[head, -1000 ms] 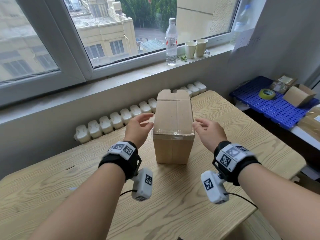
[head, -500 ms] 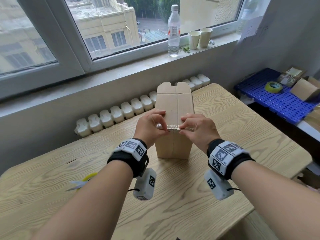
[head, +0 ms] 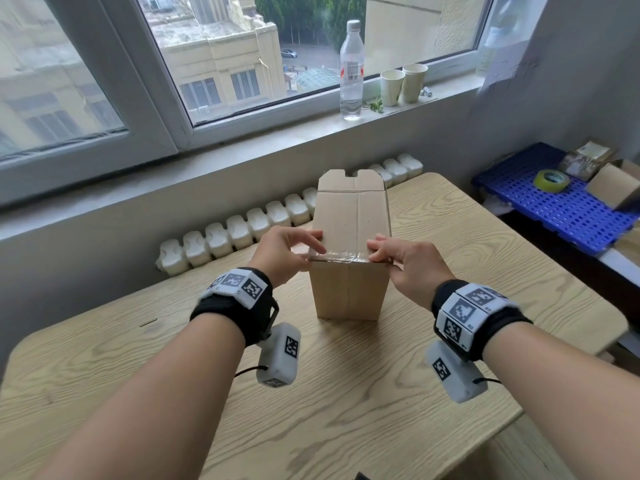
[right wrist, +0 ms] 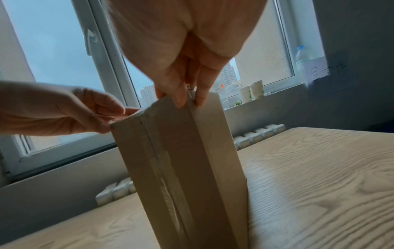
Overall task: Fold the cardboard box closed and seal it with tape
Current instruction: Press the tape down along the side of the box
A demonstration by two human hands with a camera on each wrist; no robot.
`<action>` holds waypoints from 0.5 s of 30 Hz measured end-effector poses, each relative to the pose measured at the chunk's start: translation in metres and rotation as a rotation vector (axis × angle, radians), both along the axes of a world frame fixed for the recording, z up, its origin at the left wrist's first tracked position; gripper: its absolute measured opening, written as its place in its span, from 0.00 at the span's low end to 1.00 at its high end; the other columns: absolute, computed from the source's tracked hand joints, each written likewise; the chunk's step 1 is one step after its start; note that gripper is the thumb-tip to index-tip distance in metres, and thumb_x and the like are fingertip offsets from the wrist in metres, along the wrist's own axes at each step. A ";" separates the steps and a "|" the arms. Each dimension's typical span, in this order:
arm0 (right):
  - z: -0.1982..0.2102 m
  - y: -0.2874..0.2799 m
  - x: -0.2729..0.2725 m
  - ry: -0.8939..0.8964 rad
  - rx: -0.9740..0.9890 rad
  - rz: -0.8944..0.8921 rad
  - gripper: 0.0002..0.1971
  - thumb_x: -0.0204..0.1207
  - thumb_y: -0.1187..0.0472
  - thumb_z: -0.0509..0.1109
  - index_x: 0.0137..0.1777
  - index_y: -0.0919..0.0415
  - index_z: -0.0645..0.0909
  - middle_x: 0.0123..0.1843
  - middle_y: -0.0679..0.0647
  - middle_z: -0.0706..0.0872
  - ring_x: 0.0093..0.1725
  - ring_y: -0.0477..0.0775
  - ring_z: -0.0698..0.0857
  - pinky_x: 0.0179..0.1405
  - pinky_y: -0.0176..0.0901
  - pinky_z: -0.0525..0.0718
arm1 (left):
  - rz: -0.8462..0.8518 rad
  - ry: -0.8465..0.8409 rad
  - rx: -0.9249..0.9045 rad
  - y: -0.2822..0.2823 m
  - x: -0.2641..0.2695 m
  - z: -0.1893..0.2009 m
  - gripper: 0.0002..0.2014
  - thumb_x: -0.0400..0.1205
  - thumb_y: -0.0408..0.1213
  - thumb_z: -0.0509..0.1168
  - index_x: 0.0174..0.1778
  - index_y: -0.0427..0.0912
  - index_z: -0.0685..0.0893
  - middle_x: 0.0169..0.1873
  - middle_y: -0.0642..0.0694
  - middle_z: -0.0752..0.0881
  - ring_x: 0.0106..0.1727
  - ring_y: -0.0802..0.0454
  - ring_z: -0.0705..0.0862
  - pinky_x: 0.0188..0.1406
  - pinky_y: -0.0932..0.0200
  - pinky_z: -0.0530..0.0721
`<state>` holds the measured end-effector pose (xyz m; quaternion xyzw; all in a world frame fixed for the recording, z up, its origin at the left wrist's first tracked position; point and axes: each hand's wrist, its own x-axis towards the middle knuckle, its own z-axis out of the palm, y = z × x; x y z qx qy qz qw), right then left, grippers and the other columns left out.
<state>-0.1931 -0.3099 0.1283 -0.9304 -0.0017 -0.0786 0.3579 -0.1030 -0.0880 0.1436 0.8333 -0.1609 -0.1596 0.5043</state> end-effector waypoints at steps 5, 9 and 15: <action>0.009 -0.003 -0.001 -0.020 -0.149 -0.022 0.09 0.71 0.71 0.75 0.46 0.57 0.91 0.65 0.50 0.82 0.66 0.50 0.79 0.67 0.46 0.78 | 0.185 -0.037 0.042 0.015 -0.005 -0.003 0.21 0.64 0.19 0.76 0.43 0.50 0.83 0.52 0.48 0.87 0.53 0.52 0.89 0.42 0.55 0.89; 0.005 -0.001 -0.002 -0.095 -0.185 -0.041 0.06 0.69 0.67 0.78 0.42 0.55 0.90 0.45 0.48 0.78 0.48 0.47 0.77 0.51 0.46 0.84 | 0.160 -0.191 0.181 0.005 -0.014 0.006 0.14 0.66 0.33 0.82 0.42 0.45 0.85 0.37 0.51 0.89 0.39 0.57 0.89 0.41 0.60 0.88; 0.009 -0.006 -0.001 -0.043 -0.159 -0.069 0.07 0.71 0.68 0.77 0.46 0.57 0.90 0.43 0.48 0.80 0.42 0.48 0.81 0.48 0.40 0.83 | 0.108 -0.339 0.335 -0.007 -0.012 0.013 0.06 0.71 0.33 0.77 0.41 0.46 0.91 0.36 0.51 0.91 0.39 0.58 0.88 0.50 0.60 0.86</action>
